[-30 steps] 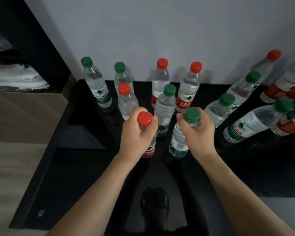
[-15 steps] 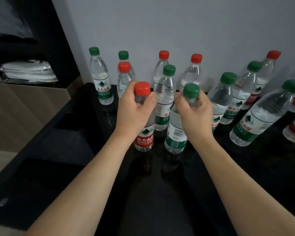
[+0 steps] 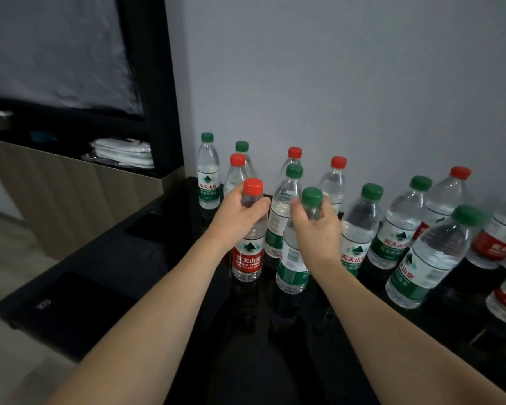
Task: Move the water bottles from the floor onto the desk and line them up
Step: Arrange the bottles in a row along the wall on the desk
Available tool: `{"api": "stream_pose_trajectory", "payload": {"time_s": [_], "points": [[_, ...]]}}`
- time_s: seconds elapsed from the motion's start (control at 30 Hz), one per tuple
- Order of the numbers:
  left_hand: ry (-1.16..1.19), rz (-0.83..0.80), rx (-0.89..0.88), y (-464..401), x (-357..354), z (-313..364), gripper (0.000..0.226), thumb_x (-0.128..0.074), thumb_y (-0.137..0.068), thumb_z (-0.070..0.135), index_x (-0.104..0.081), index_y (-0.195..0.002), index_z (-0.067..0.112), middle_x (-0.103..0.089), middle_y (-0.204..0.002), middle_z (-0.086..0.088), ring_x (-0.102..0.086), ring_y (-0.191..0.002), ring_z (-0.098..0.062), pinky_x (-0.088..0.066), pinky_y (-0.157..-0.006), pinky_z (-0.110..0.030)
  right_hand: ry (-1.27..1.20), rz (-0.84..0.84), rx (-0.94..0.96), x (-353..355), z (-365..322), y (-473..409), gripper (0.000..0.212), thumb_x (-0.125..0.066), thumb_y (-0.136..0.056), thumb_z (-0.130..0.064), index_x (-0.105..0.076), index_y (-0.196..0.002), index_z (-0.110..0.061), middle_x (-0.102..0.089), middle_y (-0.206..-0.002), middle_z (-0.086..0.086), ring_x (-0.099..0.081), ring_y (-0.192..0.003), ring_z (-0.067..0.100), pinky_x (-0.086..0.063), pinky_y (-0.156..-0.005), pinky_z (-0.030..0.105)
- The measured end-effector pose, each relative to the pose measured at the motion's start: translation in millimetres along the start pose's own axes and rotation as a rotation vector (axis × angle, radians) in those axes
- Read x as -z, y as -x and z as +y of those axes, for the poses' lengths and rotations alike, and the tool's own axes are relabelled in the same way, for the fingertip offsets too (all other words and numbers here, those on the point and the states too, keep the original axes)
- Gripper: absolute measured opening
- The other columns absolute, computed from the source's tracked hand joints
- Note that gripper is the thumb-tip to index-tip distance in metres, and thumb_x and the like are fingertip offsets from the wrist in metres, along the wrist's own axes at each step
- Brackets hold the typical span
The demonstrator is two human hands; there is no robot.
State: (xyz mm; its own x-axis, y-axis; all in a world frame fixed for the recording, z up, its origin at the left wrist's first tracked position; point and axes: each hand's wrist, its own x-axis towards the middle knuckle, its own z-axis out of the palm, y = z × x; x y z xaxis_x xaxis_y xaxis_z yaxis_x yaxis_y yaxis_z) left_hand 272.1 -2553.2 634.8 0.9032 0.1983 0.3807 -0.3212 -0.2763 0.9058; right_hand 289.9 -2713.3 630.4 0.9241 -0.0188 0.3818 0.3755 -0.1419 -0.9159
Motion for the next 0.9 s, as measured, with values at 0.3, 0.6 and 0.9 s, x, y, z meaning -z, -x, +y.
{"api": "stream_pose_trajectory", "payload": {"time_s": [0.3,0.6,0.9], "points": [[-0.149,-0.098,0.146,13.3,22.2,24.1,0.055,-0.075,-0.074,0.056,-0.057,-0.121,0.034,-0.067,-0.111,0.022,-0.062,-0.1,0.01,-0.047,-0.085,-0.022,0.141,-0.169,0.085,28.4,-18.9,3.2,0.054,-0.062,-0.082,-0.06,-0.05,-0.124,-0.028,-0.062,-0.118,-0.014,-0.059,-0.107,0.0,-0.049,-0.093,0.028],[-0.371,0.174,0.111,28.3,92.3,55.0,0.054,-0.063,-0.092,0.048,-0.05,-0.135,0.018,-0.058,-0.128,0.005,-0.057,-0.112,-0.01,-0.041,-0.087,-0.022,0.413,-0.189,0.402,32.5,-111.8,-1.8,0.049,-0.052,-0.098,-0.04,-0.042,-0.14,-0.018,-0.048,-0.14,-0.003,-0.046,-0.107,-0.005,-0.037,-0.096,0.02],[-0.465,0.218,0.125,-20.5,128.3,42.7,0.047,-0.059,-0.096,0.036,-0.048,-0.137,0.015,-0.056,-0.135,-0.002,-0.056,-0.116,-0.016,-0.045,-0.1,-0.033,0.774,-0.581,0.311,-34.7,-176.1,-80.6,0.049,-0.056,-0.096,-0.032,-0.045,-0.14,-0.015,-0.052,-0.14,0.007,-0.051,-0.121,0.022,-0.037,-0.092,0.029]]}}
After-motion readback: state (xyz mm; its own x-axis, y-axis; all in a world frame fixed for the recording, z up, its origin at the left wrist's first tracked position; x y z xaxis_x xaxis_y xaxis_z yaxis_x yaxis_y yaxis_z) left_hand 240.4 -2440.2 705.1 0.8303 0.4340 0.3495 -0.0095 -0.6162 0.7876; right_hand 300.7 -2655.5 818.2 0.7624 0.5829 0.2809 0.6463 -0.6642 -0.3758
